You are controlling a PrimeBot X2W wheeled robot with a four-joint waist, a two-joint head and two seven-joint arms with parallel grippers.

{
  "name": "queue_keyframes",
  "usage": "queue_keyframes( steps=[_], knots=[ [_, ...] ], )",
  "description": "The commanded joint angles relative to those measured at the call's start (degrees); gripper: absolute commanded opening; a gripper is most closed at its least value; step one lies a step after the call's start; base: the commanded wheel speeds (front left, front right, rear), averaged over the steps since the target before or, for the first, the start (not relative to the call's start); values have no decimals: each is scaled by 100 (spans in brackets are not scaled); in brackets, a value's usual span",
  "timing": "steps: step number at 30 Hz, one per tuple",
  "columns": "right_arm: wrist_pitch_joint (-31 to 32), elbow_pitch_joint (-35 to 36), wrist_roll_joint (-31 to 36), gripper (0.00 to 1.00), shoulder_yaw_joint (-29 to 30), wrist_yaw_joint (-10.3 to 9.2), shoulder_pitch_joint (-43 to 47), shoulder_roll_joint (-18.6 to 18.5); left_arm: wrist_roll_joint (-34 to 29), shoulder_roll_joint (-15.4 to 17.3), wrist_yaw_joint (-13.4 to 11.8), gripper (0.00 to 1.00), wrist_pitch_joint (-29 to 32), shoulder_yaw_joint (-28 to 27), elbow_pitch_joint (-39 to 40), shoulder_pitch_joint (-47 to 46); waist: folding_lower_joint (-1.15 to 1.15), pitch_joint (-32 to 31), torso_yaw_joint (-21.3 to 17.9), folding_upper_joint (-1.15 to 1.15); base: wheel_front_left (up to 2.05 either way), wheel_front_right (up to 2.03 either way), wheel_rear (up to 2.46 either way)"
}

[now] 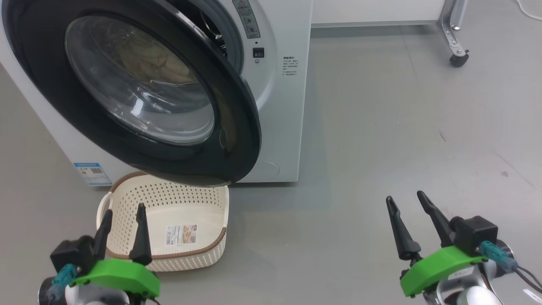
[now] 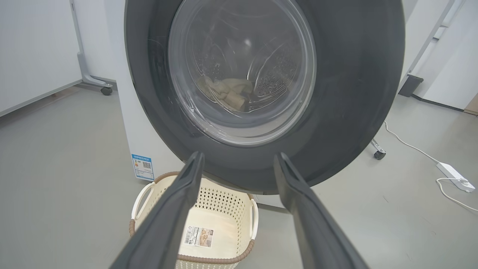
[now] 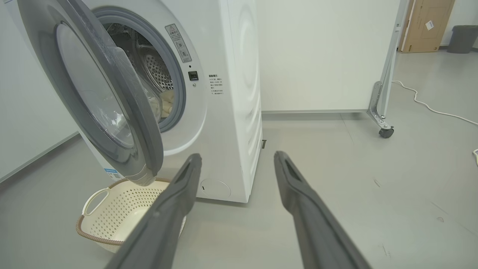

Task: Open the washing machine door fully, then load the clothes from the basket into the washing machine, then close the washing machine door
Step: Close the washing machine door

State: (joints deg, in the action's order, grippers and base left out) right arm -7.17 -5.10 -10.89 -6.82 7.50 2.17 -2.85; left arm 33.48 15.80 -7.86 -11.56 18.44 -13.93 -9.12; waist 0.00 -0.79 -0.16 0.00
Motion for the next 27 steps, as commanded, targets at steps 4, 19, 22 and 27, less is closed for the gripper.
queue_keyframes(
  steps=[4, 19, 22, 27],
  knots=[
    [46, 319, 132, 100, -9, -1, -54, -8, -255, 241, -360, 100, -98, -214, 635, 257, 0, -14, 29, 0, 0, 0, 0],
    [128, 445, 273, 100, 12, -1, -24, -22, -461, 301, -810, 100, 9, -126, 1374, 797, 0, 14, 78, 0, 0, 0, 0],
    [135, 443, 281, 100, -3, -1, -27, -21, -450, 325, -835, 100, 40, -131, 1419, 835, 0, 17, 50, 0, 0, 0, 0],
    [146, 451, 286, 100, 2, -1, -18, -19, -430, 348, -863, 100, 66, -132, 1451, 864, 0, 15, 2, 0, 0, 0, 0]
  ],
)
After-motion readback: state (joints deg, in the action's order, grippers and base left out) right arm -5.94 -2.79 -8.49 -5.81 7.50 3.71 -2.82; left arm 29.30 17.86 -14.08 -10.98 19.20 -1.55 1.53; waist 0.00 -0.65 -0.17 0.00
